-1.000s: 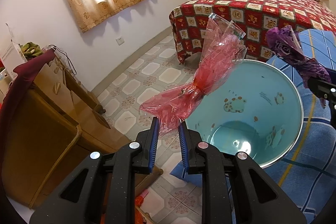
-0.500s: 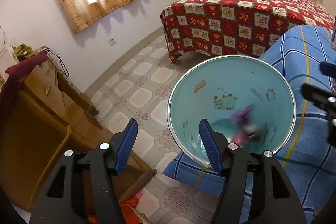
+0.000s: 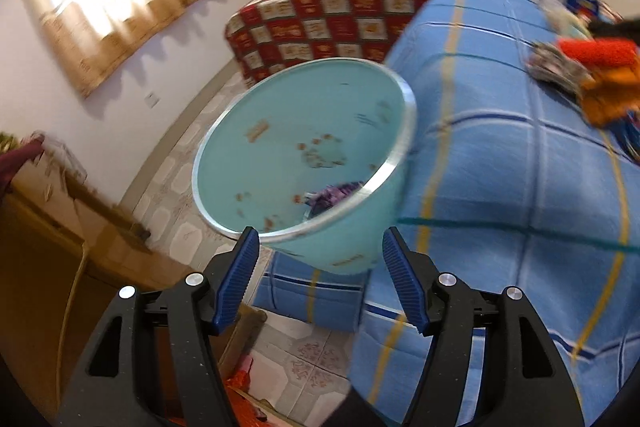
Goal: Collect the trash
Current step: 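Grasp the red plastic bag on the table with the right tool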
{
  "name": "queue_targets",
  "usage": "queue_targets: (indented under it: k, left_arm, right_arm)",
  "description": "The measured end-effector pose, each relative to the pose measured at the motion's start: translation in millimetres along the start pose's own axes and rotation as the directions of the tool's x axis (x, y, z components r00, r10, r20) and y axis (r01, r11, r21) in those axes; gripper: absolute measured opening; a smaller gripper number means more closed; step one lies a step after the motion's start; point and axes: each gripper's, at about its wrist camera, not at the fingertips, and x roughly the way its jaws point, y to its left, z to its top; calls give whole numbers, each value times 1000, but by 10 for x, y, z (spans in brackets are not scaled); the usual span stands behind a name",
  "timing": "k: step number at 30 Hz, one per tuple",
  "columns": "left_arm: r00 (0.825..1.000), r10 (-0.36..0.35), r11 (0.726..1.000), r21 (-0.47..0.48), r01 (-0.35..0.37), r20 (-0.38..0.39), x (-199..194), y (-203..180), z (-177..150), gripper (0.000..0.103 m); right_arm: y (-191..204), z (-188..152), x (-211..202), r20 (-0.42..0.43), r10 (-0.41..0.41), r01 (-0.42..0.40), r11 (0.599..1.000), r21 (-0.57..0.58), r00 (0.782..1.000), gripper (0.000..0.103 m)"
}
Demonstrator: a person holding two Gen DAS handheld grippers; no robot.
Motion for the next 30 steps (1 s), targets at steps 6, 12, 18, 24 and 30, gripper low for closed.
queue_targets:
  k: [6,12,18,24,30]
  left_arm:
    - [1000,1,999,33,-1,13,-98,-138,-38,64]
    - [1000,10,999,34,-11,27,-126,-164,-13,64]
    - [998,-20,999,40,17,58,-214,-217,34,64]
    - [993,-51,997,58,45,104,-373,-373,98,64]
    - [988,-84,994,75,75,127,-435,-572,247,64]
  right_arm:
    - [-376,-395,41,-73,-19,24,997,74,997,79]
    - [-413,-535,203,-102,16,-7,996,88,995,71]
    - [-367,-562,246,-123,91,-80,993,91,988,27]
    - [-319,-553,117,-83,128,-121,989,83,988,23]
    - [-408,-504,-130,-40,125,-120,988,95,991,22]
